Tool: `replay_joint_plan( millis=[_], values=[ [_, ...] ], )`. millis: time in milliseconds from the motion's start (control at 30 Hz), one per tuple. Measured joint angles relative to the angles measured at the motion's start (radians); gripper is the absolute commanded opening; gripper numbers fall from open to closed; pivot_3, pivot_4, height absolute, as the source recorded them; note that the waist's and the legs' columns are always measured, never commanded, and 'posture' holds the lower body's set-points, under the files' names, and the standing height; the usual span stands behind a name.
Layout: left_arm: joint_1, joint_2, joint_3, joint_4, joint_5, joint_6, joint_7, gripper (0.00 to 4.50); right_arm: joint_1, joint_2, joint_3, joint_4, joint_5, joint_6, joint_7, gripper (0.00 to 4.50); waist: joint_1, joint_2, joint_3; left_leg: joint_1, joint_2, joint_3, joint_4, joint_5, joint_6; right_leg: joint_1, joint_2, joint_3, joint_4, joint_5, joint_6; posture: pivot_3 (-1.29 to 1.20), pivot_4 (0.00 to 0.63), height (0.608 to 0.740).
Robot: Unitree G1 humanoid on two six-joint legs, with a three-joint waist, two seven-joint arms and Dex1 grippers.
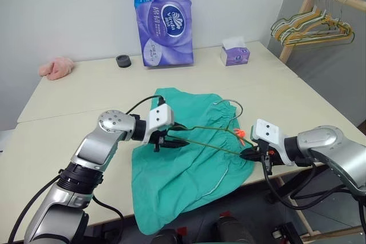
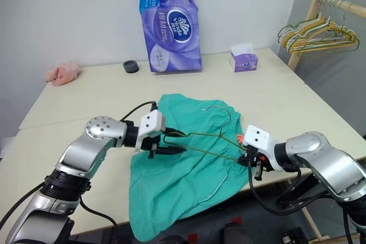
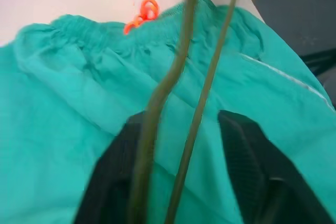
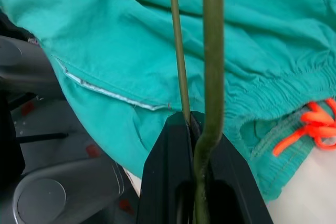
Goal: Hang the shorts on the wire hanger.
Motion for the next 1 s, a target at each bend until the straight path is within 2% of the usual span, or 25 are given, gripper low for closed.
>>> replay_joint_plan(
  millis=[167,300,500,700,1000],
  values=[
    [-0.026,0.009,0.13,0.135,-0.047,0.048,0.06,2.77,0.12,-0.036,-0.113,0.006,0.012,0.006,-0.01,0.0,0.001,0.0,0.0,0.0,0.0,0.0,0.0,0.0,0.0,0.0,0.0,0.0,0.0,0.0,0.0,-0.23,0.041,0.74],
    [-0.048,0.011,0.213,0.201,-0.084,0.082,0.1,2.77,0.267,-0.024,-0.277,0.032,0.052,0.049,-0.047,0.0,0.005,-0.001,-0.001,0.0,0.0,0.0,0.001,0.0,0.0,0.001,0.0,0.0,0.0,0.0,0.001,-0.23,0.041,0.74],
    [0.037,0.03,0.17,0.088,-0.11,0.11,0.015,2.77,0.388,-0.005,-0.427,0.168,0.045,0.056,-0.107,0.0,0.006,-0.001,0.0,0.0,0.0,0.001,0.0,0.0,0.0,0.001,-0.001,0.001,0.0,0.001,0.001,-0.24,0.047,0.74],
    [0.042,0.033,0.149,0.045,-0.128,0.118,-0.013,2.77,0.382,0.007,-0.412,0.232,0.041,0.054,-0.132,0.0,0.0,0.0,-0.001,0.001,0.0,0.002,0.0,0.0,0.0,0.002,0.0,0.001,0.0,0.0,0.002,-0.24,0.046,0.74],
    [0.04,0.043,0.122,0.027,-0.116,0.101,-0.009,2.77,0.286,0.001,-0.276,0.282,0.039,0.045,-0.1,0.0,-0.001,0.0,-0.001,0.001,0.0,0.002,0.0,0.0,0.0,0.002,0.0,0.002,0.0,0.001,0.001,-0.22,0.041,0.74]
  ],
)
